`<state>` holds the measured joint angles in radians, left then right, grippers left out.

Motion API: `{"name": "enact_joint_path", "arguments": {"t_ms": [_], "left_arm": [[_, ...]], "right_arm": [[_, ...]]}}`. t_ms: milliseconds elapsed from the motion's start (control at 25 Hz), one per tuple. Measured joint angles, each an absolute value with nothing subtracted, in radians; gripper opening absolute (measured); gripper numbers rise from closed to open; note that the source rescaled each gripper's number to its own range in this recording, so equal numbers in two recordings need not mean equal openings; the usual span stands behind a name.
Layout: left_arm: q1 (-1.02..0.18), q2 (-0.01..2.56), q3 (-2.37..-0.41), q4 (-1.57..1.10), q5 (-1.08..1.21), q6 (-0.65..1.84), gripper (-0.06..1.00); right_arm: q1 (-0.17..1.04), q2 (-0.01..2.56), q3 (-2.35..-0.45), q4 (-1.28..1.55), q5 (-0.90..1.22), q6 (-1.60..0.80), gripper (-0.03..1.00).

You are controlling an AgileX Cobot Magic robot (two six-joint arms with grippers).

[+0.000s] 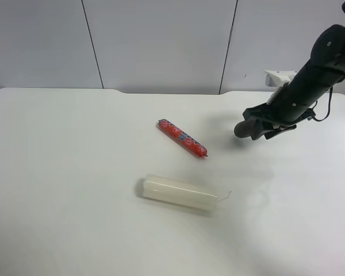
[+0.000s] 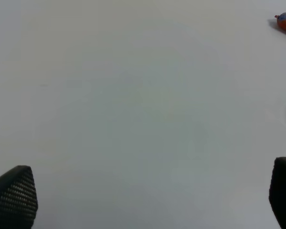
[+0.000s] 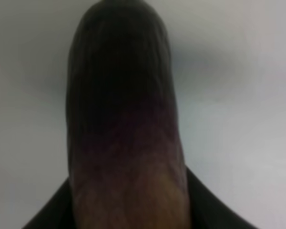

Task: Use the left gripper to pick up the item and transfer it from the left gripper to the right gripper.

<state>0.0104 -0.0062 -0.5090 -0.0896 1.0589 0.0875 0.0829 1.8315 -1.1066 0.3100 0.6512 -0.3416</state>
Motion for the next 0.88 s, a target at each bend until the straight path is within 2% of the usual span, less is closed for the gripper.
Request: {"name": "enact_joint_path", "arguments": {"t_ms": [320, 360, 400, 560, 600, 680, 880], "left_arm": [[0.01, -0.006, -0.509, -0.09, 1.059, 0.087, 0.99], [0.01, -0.006, -0.509, -0.09, 1.059, 0.087, 0.99], [0.01, -0.006, -0.509, -0.09, 1.059, 0.087, 0.99], [0.01, -0.006, -0.509, -0.09, 1.059, 0.087, 0.99], [0.01, -0.006, -0.509, -0.09, 1.059, 0.087, 0.99], [0.01, -0.006, -0.509, -0.09, 1.059, 0.087, 0.99], [0.01, -0.006, -0.509, -0.09, 1.059, 0.087, 0.99]], "right_arm": [[0.083, 1.857, -1.107, 0.405, 0.66, -0.448, 0.0], [0.083, 1.857, -1.107, 0.408, 0.664, -0.449, 0.04], [0.083, 1.857, -1.107, 0.411, 0.668, -0.449, 0.14], [0.083, 1.857, -1.107, 0.413, 0.687, -0.449, 0.71], [0.083, 1.857, -1.107, 0.413, 0.688, -0.448, 0.79], [0.083, 1.857, -1.107, 0.413, 0.69, -0.448, 0.89], [0.083, 1.857, -1.107, 0.413, 0.699, -0.448, 0.94]]}}
